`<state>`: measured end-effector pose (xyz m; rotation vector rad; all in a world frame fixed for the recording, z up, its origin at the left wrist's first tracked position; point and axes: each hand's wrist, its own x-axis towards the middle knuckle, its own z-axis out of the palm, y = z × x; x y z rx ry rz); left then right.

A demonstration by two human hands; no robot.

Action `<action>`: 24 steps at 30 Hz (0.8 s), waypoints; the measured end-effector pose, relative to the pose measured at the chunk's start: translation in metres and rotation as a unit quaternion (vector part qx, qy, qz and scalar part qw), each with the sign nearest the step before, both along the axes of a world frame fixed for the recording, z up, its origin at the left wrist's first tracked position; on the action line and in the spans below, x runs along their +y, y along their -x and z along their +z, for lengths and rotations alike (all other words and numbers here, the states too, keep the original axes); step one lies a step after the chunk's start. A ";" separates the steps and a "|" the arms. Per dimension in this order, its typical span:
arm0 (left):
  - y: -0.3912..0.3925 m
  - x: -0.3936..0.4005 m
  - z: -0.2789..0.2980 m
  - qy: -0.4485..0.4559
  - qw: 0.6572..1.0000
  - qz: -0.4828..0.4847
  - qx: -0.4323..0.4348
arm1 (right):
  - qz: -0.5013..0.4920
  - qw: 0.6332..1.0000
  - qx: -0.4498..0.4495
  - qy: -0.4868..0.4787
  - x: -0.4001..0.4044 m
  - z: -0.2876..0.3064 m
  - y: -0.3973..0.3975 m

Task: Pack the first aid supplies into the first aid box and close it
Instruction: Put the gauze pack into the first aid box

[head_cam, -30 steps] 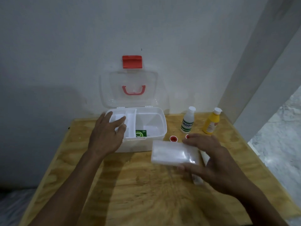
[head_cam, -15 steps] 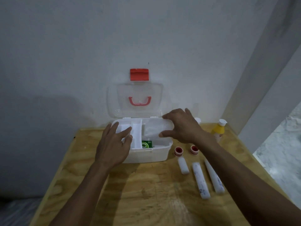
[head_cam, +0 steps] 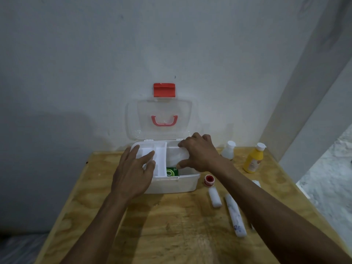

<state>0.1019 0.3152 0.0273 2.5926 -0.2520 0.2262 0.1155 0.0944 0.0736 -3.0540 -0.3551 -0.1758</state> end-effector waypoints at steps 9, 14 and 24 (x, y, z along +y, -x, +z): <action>0.001 -0.002 0.001 0.006 1.000 0.009 0.001 | -0.020 0.997 0.051 -0.048 0.009 -0.001 -0.002; 0.001 -0.002 0.002 0.003 1.000 0.009 0.001 | -0.032 0.995 0.053 -0.074 0.013 -0.002 0.001; -0.001 -0.001 0.000 -0.004 1.000 0.006 0.002 | -0.068 0.981 0.093 -0.159 0.030 0.005 0.007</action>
